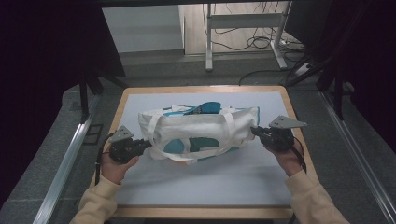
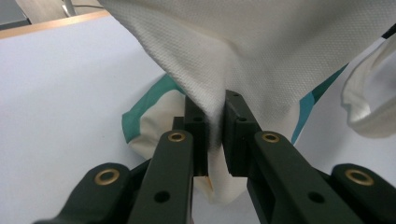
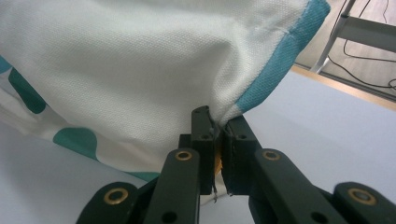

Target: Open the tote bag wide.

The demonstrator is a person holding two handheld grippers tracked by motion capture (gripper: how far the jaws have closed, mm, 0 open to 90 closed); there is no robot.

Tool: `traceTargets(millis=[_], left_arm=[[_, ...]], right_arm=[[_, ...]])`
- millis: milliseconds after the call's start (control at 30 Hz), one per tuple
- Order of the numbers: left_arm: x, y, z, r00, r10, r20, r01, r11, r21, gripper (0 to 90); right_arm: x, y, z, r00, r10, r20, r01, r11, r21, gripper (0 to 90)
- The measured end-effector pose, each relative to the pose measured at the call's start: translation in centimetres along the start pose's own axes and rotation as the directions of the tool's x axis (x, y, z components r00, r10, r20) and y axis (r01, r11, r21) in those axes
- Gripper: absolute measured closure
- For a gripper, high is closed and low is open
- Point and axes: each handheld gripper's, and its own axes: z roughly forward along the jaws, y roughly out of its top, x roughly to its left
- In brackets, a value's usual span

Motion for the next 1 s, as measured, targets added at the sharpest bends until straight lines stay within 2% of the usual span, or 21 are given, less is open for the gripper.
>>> traceTargets(millis=[333,467,600,833,1000], left_arm=[[0.0,-0.7,0.4,1.0000,-0.006,-0.001,0.006,0.9999,0.014,82.6],[-0.1,-1.1,0.9,1.0000,-0.003,-0.007,0.004,0.9994,0.034,82.9],[-0.1,-1.8,1.9,0.9998,0.010,-0.019,-0.009,0.9971,0.075,83.2],[0.0,-1.9,2.1,0.9998,0.009,-0.019,-0.008,0.9965,0.083,83.3],[0.1,-2.2,2.7,0.9998,0.007,-0.017,-0.005,0.9938,0.111,83.3]], right_arm=[[0.0,-0.7,0.6,0.9999,0.010,-0.009,-0.009,1.000,0.016,83.5],[0.1,-1.0,0.9,0.9998,0.016,-0.016,-0.015,0.999,0.028,83.5],[0.2,-1.6,1.7,0.9999,0.007,-0.012,-0.006,0.998,0.063,83.5],[0.1,-2.5,2.2,0.9996,0.022,-0.019,-0.020,0.996,0.085,83.6],[0.2,-3.4,2.7,0.9992,0.029,-0.026,-0.026,0.993,0.118,83.6]])
